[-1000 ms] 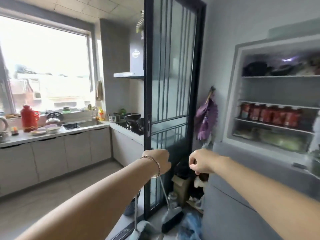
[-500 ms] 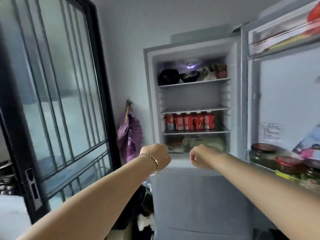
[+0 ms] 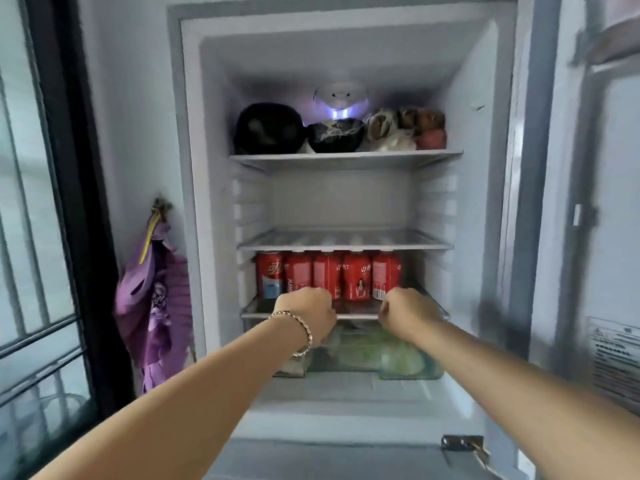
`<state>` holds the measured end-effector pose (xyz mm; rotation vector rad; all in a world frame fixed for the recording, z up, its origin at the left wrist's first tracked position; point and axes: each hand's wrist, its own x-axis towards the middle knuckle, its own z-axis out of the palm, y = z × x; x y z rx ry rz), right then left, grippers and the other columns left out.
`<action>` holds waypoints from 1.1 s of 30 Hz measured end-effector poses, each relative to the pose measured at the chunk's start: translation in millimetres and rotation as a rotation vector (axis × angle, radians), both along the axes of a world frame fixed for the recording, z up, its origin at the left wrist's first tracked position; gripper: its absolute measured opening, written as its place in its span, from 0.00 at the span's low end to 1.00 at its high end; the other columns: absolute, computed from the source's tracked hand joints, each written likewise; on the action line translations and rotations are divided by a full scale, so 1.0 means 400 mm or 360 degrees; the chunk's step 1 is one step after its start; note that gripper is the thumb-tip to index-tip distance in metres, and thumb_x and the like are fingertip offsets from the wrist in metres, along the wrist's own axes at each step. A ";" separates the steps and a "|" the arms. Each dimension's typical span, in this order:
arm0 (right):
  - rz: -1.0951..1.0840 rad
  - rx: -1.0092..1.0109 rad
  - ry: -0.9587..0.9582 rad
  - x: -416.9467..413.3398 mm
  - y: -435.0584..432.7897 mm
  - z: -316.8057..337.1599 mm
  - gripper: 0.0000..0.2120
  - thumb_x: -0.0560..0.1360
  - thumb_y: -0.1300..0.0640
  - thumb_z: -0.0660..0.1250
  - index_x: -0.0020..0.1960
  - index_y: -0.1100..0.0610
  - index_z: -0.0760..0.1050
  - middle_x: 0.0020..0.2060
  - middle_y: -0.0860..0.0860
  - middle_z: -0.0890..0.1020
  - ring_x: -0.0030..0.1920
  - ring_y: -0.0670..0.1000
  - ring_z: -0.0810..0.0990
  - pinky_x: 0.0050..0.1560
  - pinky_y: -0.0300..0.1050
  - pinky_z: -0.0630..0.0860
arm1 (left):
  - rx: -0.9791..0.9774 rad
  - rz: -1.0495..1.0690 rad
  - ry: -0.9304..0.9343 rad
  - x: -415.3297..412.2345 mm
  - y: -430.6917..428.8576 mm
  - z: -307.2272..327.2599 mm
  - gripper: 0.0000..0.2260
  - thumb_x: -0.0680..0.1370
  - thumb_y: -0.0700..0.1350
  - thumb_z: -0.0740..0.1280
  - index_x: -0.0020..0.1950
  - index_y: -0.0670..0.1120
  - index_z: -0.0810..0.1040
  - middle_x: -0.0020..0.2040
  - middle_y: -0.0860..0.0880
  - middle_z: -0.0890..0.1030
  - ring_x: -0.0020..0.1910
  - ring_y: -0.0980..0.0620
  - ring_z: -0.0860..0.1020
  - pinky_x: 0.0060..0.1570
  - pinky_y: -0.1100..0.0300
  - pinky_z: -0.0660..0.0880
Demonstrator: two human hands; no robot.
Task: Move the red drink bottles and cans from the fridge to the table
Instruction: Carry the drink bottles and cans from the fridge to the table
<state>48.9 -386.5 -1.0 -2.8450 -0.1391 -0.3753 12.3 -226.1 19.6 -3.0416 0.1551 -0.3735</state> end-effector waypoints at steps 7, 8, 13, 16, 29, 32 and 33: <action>-0.0274 0.1007 -0.0103 0.367 -0.026 -0.014 0.27 0.73 0.49 0.70 0.66 0.61 0.67 0.61 0.59 0.74 0.60 0.60 0.75 0.55 0.50 0.73 | -0.0305 -0.0062 -0.0040 0.267 0.006 -0.024 0.11 0.78 0.45 0.55 0.51 0.48 0.77 0.47 0.50 0.82 0.43 0.48 0.78 0.41 0.59 0.72; -0.0279 0.1116 -0.0128 0.414 -0.021 -0.020 0.33 0.72 0.50 0.71 0.70 0.61 0.62 0.64 0.60 0.71 0.64 0.61 0.72 0.60 0.52 0.71 | -0.0314 -0.0076 -0.0040 0.301 0.014 -0.030 0.11 0.78 0.46 0.55 0.51 0.49 0.76 0.47 0.51 0.81 0.44 0.49 0.78 0.41 0.59 0.71; -0.0244 0.1385 -0.0306 0.515 -0.006 -0.044 0.34 0.67 0.53 0.75 0.68 0.57 0.65 0.60 0.58 0.75 0.59 0.58 0.75 0.56 0.47 0.71 | -0.0350 -0.0175 0.0004 0.392 0.046 -0.046 0.09 0.78 0.48 0.57 0.51 0.54 0.76 0.50 0.54 0.81 0.47 0.52 0.78 0.42 0.61 0.71; -0.0289 0.1454 -0.0430 0.510 0.000 -0.057 0.34 0.62 0.53 0.77 0.65 0.52 0.67 0.56 0.55 0.77 0.53 0.56 0.79 0.53 0.46 0.73 | -0.0407 -0.0275 -0.0030 0.425 0.047 -0.061 0.09 0.79 0.49 0.58 0.53 0.56 0.76 0.51 0.56 0.81 0.49 0.55 0.78 0.45 0.62 0.73; -0.0600 0.2321 -0.0839 0.422 -0.001 -0.084 0.32 0.61 0.56 0.76 0.61 0.49 0.66 0.52 0.53 0.78 0.48 0.54 0.80 0.55 0.52 0.78 | -0.0980 -0.0857 -0.0324 0.405 -0.111 0.009 0.14 0.77 0.46 0.62 0.62 0.48 0.75 0.56 0.53 0.78 0.52 0.55 0.77 0.56 0.57 0.75; -0.0652 0.2730 -0.0908 0.410 -0.005 -0.076 0.29 0.63 0.57 0.76 0.58 0.48 0.65 0.48 0.51 0.78 0.47 0.55 0.81 0.53 0.55 0.79 | -0.1053 -0.0883 -0.0258 0.425 -0.136 0.036 0.13 0.77 0.45 0.62 0.61 0.46 0.76 0.55 0.52 0.80 0.54 0.55 0.78 0.58 0.60 0.74; -0.0635 0.2764 -0.0940 0.401 -0.005 -0.076 0.29 0.64 0.58 0.76 0.59 0.48 0.65 0.47 0.50 0.78 0.45 0.54 0.81 0.52 0.53 0.80 | -0.1063 -0.0888 -0.0246 0.431 -0.142 0.039 0.13 0.77 0.46 0.62 0.61 0.46 0.76 0.55 0.52 0.80 0.55 0.55 0.78 0.58 0.60 0.74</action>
